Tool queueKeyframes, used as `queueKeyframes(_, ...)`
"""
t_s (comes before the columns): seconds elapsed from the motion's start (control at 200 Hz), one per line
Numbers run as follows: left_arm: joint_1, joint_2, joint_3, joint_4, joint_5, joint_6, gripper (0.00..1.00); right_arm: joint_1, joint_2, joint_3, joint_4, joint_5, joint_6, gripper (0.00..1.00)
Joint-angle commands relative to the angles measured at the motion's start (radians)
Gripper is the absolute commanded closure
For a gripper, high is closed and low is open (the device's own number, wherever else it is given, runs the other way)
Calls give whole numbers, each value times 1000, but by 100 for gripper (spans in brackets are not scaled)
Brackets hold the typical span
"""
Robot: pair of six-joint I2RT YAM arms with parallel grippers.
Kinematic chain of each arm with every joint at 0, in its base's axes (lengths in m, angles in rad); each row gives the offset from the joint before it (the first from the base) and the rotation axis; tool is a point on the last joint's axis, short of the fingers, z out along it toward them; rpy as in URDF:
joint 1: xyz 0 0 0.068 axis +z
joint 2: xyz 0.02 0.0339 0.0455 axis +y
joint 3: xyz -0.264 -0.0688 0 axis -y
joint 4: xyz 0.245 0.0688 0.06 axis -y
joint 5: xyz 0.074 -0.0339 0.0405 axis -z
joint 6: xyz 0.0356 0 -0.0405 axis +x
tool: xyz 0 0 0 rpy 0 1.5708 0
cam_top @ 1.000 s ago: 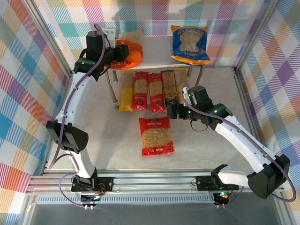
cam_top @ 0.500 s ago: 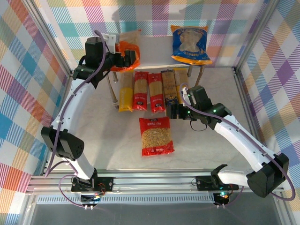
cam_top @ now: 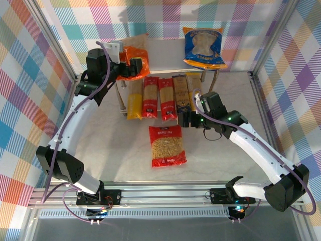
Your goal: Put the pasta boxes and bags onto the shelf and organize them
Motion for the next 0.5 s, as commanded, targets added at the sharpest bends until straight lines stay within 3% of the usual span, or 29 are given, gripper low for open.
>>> queueKeyframes(0.0,-5,19,37,66,-14,2,0,8,-17,17,-3,-14,3,21)
queueKeyframes(0.235,-7,-34,18,169,-21,19,0,8,-28,16,-15,-1,1,21)
queueKeyframes(0.495,-7,-250,5,26,-77,73,2,8,-8,17,-12,-6,0,21)
